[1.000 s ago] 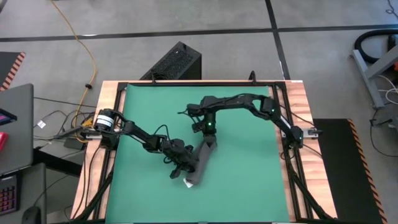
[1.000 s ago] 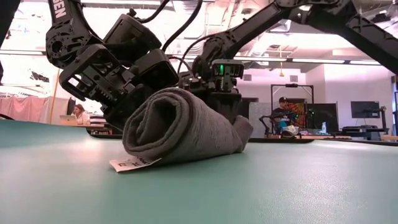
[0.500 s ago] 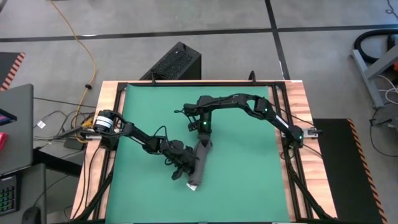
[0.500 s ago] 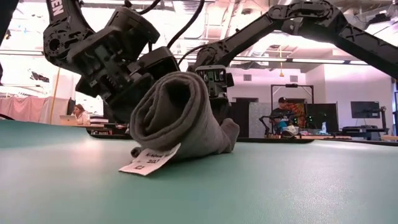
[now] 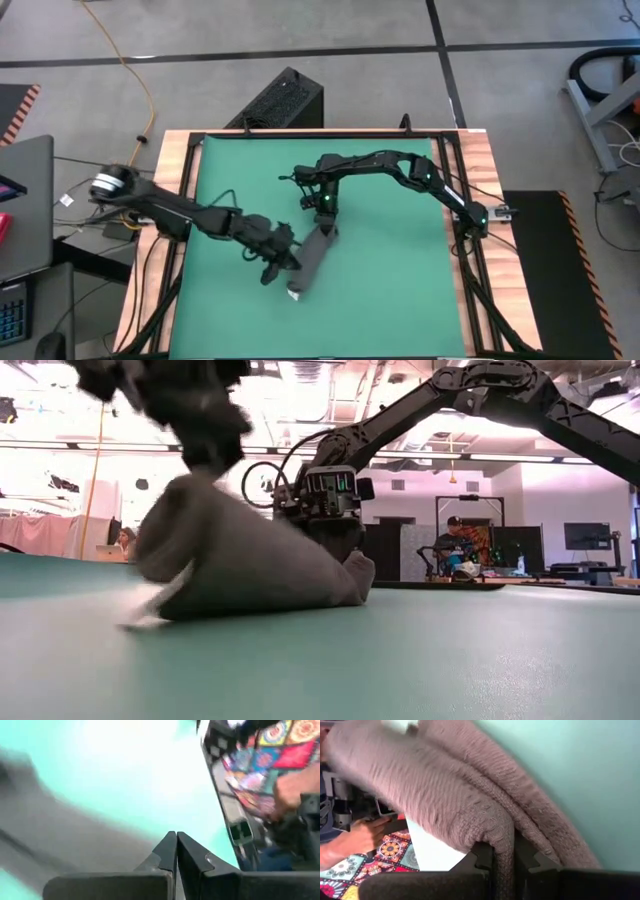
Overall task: Roll towel
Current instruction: Roll the gray towel on the table
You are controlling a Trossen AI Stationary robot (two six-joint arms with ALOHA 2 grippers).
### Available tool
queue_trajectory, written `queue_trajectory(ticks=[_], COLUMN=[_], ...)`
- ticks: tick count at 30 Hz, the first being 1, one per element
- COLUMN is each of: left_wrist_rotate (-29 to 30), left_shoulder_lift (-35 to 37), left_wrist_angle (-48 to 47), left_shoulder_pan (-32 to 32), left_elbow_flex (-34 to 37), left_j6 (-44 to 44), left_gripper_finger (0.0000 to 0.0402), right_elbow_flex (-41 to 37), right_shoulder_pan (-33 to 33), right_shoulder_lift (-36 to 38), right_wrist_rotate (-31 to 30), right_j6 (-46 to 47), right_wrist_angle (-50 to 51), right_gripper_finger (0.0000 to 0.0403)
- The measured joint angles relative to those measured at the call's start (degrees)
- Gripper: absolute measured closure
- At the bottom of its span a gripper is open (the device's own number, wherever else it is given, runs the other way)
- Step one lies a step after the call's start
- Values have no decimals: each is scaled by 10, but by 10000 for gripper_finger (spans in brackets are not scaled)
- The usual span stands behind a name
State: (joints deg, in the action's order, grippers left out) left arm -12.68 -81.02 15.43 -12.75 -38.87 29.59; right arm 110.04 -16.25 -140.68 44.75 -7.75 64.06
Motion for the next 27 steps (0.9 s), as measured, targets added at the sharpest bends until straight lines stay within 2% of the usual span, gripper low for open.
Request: queue_trajectory(ticks=[4, 8, 13, 16, 19, 23, 27], left_wrist_rotate=[85, 94, 90, 116, 124, 190, 199], left_shoulder_lift=[44, 22, -50, -76, -95, -88, -86], left_wrist_angle=[-57, -67, -166, -178, -189, -189, -180], left_shoulder_pan=[-22, -23, -28, -44, -46, -45, -44], left_elbow_flex=[-32, -74, -120, -142, -126, -89, -38], left_j6=[-84, -124, -187, -200, -193, -176, -142], left_gripper_finger=[401, 401, 401, 401, 401, 401, 401], right_elbow_flex=[0, 0, 0, -1, -1, -1, 0], right_shoulder_pan=[1, 4, 3, 3, 3, 3, 3], right_shoulder_lift=[0, 0, 0, 0, 0, 0, 0], right_wrist_rotate=[0, 0, 0, 0, 0, 0, 0], right_j6=[5, 15, 19, 24, 24, 24, 24], right_wrist_angle=[-12, -17, -17, -18, -18, -18, -20], right_gripper_finger=[360, 360, 360, 360, 360, 360, 360])
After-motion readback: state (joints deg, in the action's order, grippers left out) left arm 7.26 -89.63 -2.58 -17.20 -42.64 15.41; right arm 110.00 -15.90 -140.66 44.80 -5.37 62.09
